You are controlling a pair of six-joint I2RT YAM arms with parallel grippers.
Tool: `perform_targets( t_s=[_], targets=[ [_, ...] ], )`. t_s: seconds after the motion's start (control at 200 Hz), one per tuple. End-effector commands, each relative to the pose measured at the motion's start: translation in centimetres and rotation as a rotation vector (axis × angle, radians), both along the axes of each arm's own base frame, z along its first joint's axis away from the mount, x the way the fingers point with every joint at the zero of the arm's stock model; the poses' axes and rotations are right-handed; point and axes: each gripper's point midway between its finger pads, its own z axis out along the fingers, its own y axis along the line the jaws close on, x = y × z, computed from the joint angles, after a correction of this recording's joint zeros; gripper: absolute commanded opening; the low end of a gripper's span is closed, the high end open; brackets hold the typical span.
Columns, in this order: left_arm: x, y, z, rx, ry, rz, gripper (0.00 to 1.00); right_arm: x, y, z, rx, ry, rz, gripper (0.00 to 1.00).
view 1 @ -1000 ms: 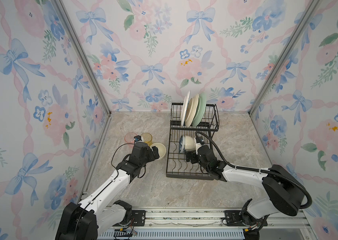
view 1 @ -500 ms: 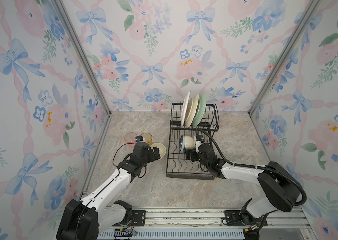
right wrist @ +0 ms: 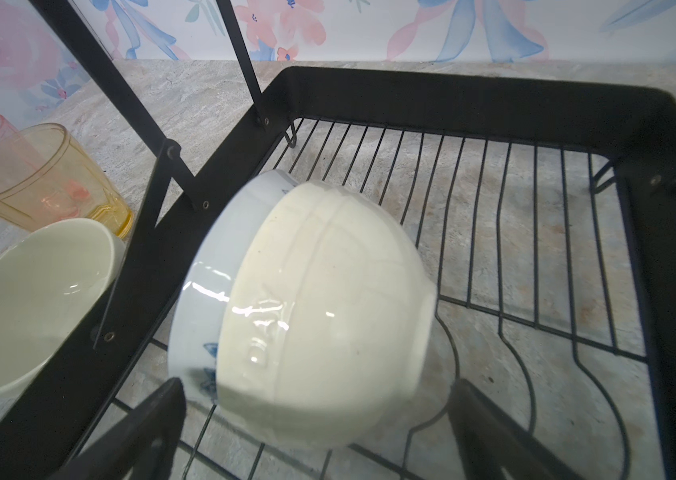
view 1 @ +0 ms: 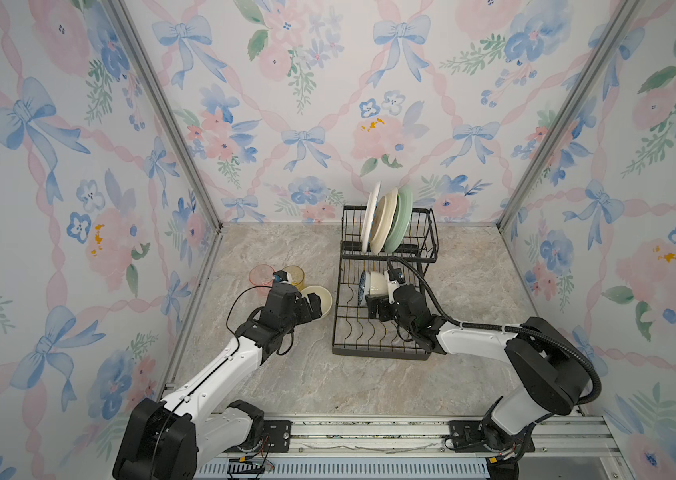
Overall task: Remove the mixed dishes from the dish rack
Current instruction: 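Close the right gripper on the white bowl and tilt it off the blue bowl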
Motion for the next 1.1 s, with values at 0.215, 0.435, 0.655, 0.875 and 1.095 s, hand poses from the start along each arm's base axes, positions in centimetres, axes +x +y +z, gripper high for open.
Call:
perform_targets(
  t_s=[0.215, 0.435, 0.655, 0.875, 1.095],
  targets=[
    [-0.3, -0.1, -0.3, 0.011, -0.011, -0.021, 0.98, 1.4, 0.4, 1.0, 0.017, -0.035, -0.006, 0.99],
    [-0.3, -0.3, -0.1, -0.001, -0.025, -0.03, 0.98, 1.5, 0.6, -0.7, 0.015, -0.008, -0.011, 0.98],
    [-0.3, -0.5, -0.2, -0.009, -0.028, -0.036, 0.98, 1.6, 0.8, -0.8, 0.021, -0.01, -0.005, 0.91],
    [-0.3, -0.5, -0.1, -0.009, -0.034, -0.036, 0.98, 1.7, 0.8, -0.8, 0.019, -0.014, -0.003, 0.87],
    [-0.4, -0.6, -0.3, -0.01, -0.03, -0.039, 0.98, 1.5, 0.5, -0.4, 0.028, -0.025, -0.01, 0.87]
  ],
)
